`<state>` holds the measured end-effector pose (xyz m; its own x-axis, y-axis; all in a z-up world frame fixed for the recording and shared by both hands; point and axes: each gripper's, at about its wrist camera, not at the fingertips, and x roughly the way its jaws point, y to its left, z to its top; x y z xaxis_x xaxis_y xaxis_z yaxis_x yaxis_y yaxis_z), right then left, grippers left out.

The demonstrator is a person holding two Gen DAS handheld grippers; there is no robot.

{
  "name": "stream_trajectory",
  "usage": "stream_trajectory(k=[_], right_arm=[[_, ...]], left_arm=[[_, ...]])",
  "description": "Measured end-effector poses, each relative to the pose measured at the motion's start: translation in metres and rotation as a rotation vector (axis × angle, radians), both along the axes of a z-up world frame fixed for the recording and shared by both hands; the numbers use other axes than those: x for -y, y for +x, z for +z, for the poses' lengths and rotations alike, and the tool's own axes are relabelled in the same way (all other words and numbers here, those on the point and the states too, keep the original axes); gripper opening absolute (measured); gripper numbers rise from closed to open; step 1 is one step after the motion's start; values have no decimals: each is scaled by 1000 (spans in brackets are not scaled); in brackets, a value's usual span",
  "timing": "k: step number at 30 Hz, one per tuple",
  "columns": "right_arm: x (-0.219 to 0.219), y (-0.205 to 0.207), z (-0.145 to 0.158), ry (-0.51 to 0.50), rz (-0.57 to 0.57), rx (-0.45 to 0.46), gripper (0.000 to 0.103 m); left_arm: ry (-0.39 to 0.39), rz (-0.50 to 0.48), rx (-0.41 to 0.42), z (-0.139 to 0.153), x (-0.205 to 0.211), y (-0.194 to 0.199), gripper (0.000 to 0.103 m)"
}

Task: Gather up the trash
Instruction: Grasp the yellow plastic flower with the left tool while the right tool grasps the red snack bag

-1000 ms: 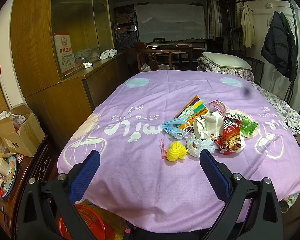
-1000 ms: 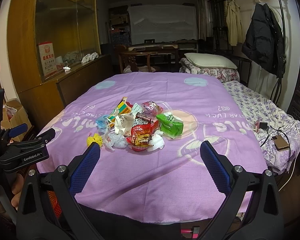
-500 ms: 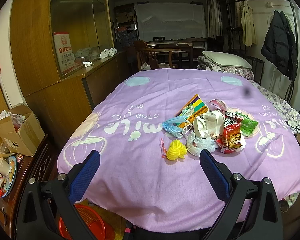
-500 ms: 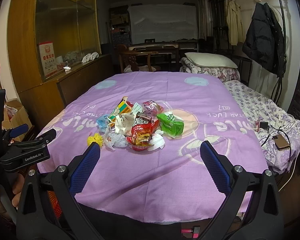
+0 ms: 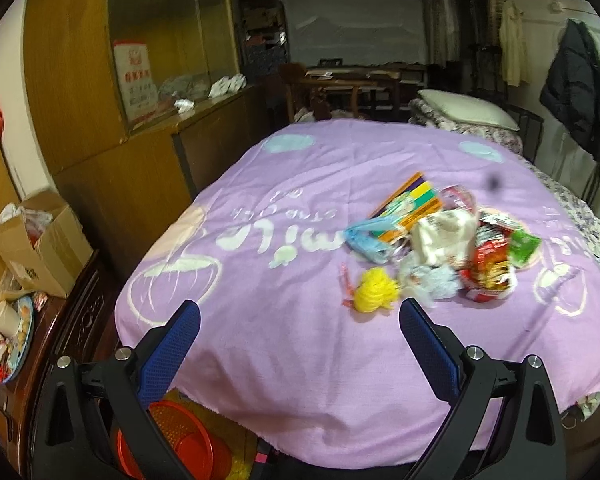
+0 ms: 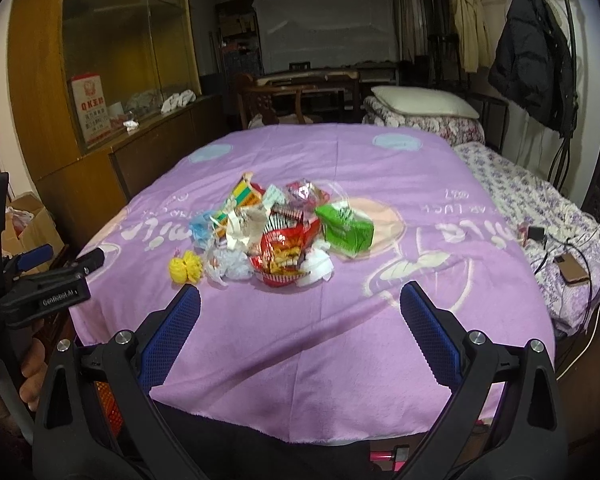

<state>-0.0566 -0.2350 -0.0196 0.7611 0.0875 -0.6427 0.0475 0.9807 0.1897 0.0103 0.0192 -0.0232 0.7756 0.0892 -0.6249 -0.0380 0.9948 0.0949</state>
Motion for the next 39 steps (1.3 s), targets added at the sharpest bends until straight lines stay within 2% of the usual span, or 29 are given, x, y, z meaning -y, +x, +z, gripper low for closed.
stream_trajectory(k=[6, 13, 20, 24, 27, 29, 31, 34, 36, 38, 39], right_arm=[[3, 25, -41, 31, 15, -97, 96], [9, 58, -88, 91, 39, -185, 96], [12, 82, -94, 147, 68, -162, 96], [11, 94, -93, 157, 78, -147, 96], [8, 107, -96, 162, 88, -142, 96], [5, 115, -97, 164, 95, -143, 96], [1, 124, -96, 162, 102, -135, 96], [-5, 138, -93, 149, 105, -104, 96], [-10, 143, -93, 135, 105, -90, 90], [-14, 150, -95, 122, 120, -105, 69], [-15, 151, -97, 125, 125, -115, 66]], left_arm=[[-2, 39, -110, -37, -15, 32, 97], [-26, -43, -224, -82, 0, 63, 97], [-43, -135, -238, -92, 29, 96, 97], [-25, -163, -224, -95, 40, 113, 97], [-22, -191, -222, -99, 44, 121, 82], [-23, -210, -232, -103, 45, 125, 58], [-59, -237, -250, -106, 45, 127, 41], [-108, -244, -236, -100, 39, 126, 38], [-108, -242, -206, -89, 34, 123, 38], [-94, -235, -178, -75, 28, 120, 38], [-87, -233, -167, -69, 25, 117, 38]])
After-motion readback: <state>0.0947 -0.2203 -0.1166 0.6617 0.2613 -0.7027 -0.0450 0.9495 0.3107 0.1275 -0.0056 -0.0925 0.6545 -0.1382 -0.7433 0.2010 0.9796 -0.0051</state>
